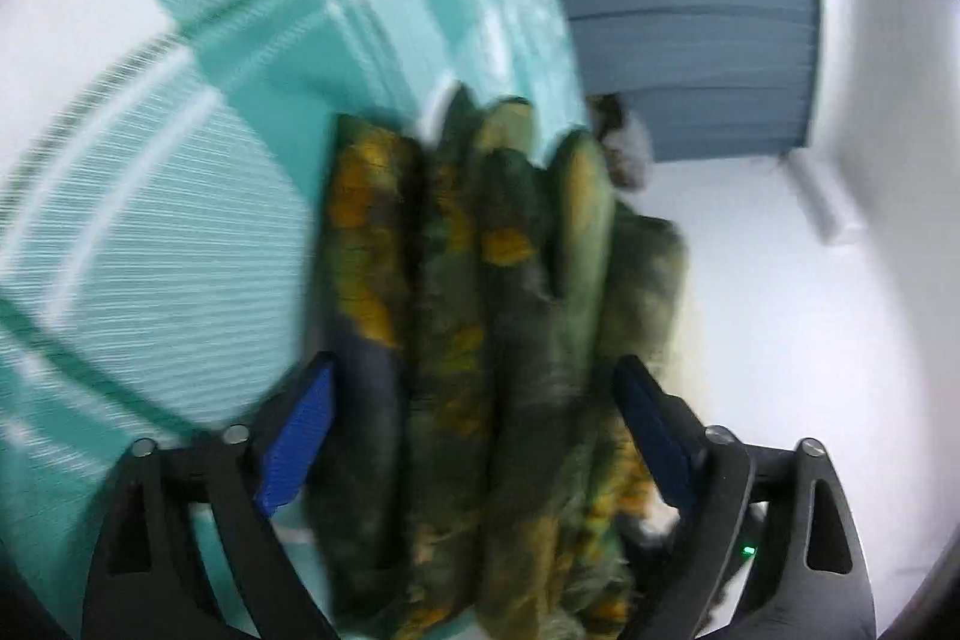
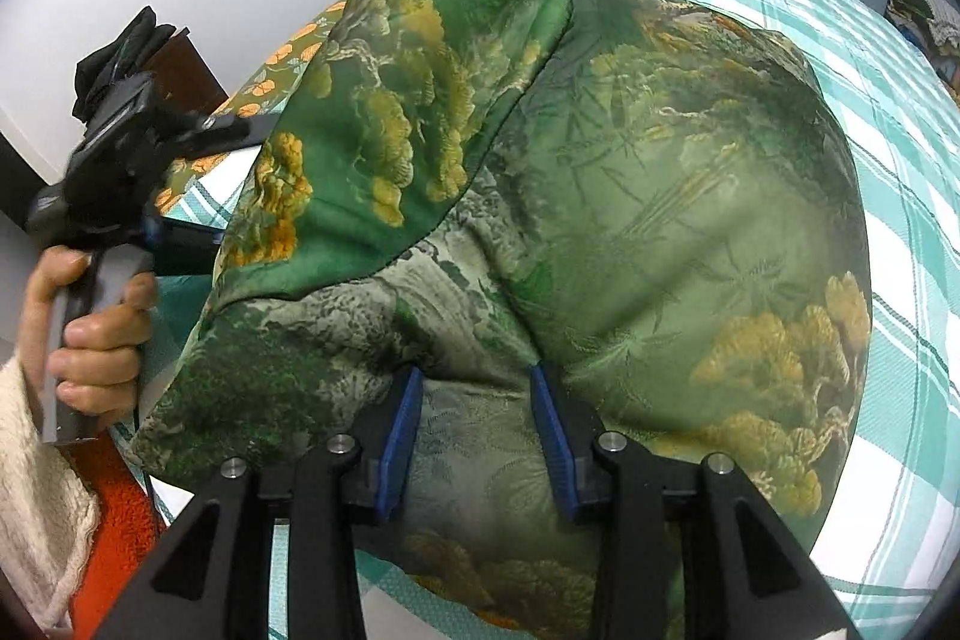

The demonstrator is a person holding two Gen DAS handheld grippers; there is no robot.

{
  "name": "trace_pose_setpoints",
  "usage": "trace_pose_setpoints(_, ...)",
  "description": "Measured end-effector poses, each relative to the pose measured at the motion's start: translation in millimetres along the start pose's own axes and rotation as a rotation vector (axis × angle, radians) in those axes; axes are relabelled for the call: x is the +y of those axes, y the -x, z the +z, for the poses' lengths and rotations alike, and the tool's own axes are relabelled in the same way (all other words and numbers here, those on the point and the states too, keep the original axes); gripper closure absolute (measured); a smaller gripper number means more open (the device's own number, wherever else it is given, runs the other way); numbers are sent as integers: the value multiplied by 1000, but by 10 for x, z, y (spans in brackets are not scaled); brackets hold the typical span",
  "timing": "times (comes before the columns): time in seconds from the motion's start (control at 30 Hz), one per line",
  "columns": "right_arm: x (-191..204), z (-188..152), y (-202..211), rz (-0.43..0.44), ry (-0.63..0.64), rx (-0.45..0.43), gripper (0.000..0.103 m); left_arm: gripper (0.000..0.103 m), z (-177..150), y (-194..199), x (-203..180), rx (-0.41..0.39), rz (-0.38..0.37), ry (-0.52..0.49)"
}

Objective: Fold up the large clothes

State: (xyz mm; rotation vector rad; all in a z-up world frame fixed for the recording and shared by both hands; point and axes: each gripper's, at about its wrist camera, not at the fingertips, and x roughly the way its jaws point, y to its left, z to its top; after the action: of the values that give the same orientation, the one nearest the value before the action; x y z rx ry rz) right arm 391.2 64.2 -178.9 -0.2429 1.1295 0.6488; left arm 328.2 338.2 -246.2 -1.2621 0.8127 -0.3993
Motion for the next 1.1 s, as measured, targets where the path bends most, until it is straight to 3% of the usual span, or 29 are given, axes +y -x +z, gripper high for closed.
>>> trace_pose_setpoints(0.1,-8,11,4,2,1,-2,64,4,-11,-69,-109,30,-35,-58)
trace_pose_setpoints(0.27,-14,-30,11,3,-1,-9,64,3,-56,-215,-420,92,11,-206)
trace_pose_setpoints(0.37,-20,-46,15,2,-1,-12,64,2,-135,-405,-767,161,143,-374)
trace_pose_setpoints(0.47,0,-52,3,-8,4,-15,64,2,-183,-698,-993,226,337,-485)
trace_pose_setpoints(0.57,28,-61,13,-15,12,-22,64,6,-82,-906,-977,258,495,-446)
trace_pose_setpoints(0.7,53,-88,278,5,13,-81,63,17,-101,-856,-1035,273,559,-438)
trace_pose_setpoints(0.73,9,-98,362,27,-1,-93,61,20,-109,-853,-1059,280,580,-443)
trace_pose_setpoints(0.8,-198,-136,545,79,-70,-114,43,23,-134,-855,-1080,287,621,-463)
trace_pose_setpoints(0.83,-315,-155,618,88,-104,-123,39,24,-169,-831,-1097,289,639,-474)
trace_pose_setpoints(0.87,-453,-178,698,69,-141,-138,30,24,-178,-856,-1119,289,660,-483)
trace_pose_setpoints(0.9,-623,-198,774,-3,-185,-146,18,24,-181,-865,-1115,289,677,-487)
trace_pose_setpoints(0.97,-958,-203,838,-107,-249,-128,16,25,-187,-918,-1152,289,703,-491)
trace_pose_setpoints(1.03,-1225,-230,849,-42,-279,-132,16,25,-199,-990,-1187,291,714,-494)
trace_pose_setpoints(1.1,-1544,-271,760,168,-389,-142,16,25,-219,-1029,-1185,295,709,-487)
